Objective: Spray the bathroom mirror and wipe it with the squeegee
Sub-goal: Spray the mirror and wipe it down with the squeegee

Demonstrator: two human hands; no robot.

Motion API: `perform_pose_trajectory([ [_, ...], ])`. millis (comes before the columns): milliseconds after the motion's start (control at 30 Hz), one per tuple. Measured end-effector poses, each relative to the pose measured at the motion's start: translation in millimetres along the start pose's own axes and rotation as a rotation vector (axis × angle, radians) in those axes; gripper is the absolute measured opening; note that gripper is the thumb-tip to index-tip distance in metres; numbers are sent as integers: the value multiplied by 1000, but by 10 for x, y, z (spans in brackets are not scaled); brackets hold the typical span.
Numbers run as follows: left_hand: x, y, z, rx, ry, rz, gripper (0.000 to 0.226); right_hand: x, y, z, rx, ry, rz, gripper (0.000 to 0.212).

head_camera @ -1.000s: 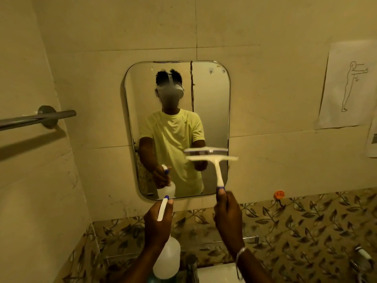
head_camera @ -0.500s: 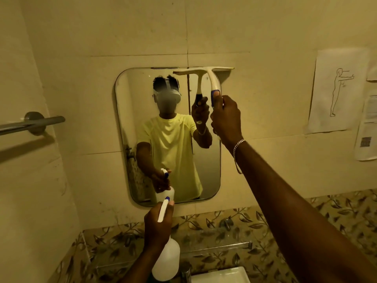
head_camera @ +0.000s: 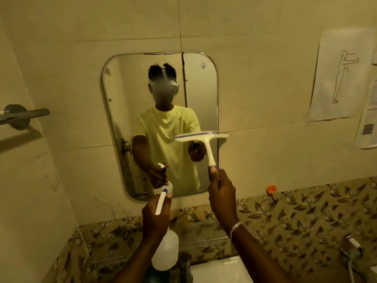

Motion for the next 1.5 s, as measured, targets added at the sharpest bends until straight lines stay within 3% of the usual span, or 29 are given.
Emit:
perform_pose_trajectory([
  [167,-69,62,58,48,-60,-10,37,-199,670,-738,195,12,4,41],
  [300,-101,136,97,41,-96,-18,28,-312,1065,-1110,389,43,-4,50],
  [467,-200,201,108,31,-93,-20,30,-391,1267,-1208,446,85,-27,53],
  [667,-428,-33,-126,41,-60,-81,39,-168,776,-552,262,-34,-35,45],
  [833,-627,-462,-492,134,-36,-121,18,124,192,192,104,-93,10,37],
  [1033,-803,-776,-753,183,-13,-202,15,666,-516,1158,-35,-152,29,40],
  [1267,-943,-876,-721,212,-65,-250,24,1248,-1089,1934,-44,-184,74,32],
  [1500,-1064,-916,-635,203,-49,-245,40,1645,-1015,1976,-12,-208,49,43],
])
Point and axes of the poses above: each hand's wrist, its own y-axis away from the middle knuckle, its own x-axis out of the palm, z = x × y, the point moved 3 cm from there along -y, towards the middle knuckle, and after that the axes turned 15 degrees about -y, right-handed, at the moved point
